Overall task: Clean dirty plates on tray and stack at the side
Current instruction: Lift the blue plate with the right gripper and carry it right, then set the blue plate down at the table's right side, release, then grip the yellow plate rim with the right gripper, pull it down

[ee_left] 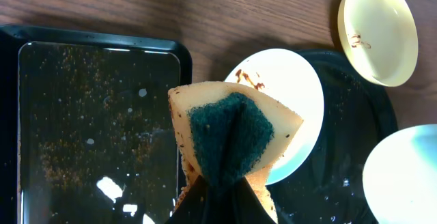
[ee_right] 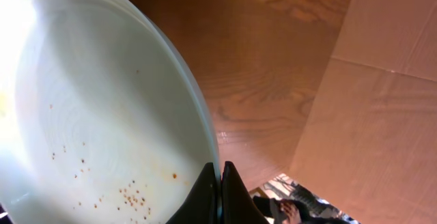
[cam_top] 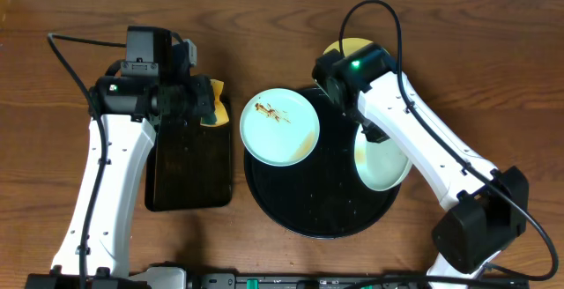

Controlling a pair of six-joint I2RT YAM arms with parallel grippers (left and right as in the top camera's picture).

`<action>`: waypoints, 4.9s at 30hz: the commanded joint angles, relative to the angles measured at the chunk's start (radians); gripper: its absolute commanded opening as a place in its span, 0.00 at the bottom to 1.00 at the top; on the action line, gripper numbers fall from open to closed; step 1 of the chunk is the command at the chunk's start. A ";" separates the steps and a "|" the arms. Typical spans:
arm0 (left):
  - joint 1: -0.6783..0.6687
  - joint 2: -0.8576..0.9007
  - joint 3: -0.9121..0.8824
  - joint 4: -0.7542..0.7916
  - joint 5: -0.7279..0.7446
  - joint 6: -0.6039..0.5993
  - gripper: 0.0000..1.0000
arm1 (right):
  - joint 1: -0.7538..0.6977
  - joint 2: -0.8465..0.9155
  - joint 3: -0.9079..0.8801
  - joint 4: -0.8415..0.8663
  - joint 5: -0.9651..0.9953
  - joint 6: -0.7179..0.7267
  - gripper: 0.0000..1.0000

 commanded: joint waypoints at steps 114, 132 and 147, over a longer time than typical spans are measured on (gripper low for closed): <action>0.004 -0.007 -0.007 -0.050 -0.040 0.052 0.07 | -0.635 0.315 -0.233 1.039 -1.273 0.186 0.99; 0.004 -0.007 -0.007 -0.050 -0.040 0.052 0.08 | -0.579 0.315 -0.238 1.125 -1.228 0.275 0.84; 0.004 -0.007 -0.007 -0.050 -0.040 0.051 0.08 | -0.579 0.315 -0.238 1.120 -1.228 0.282 0.01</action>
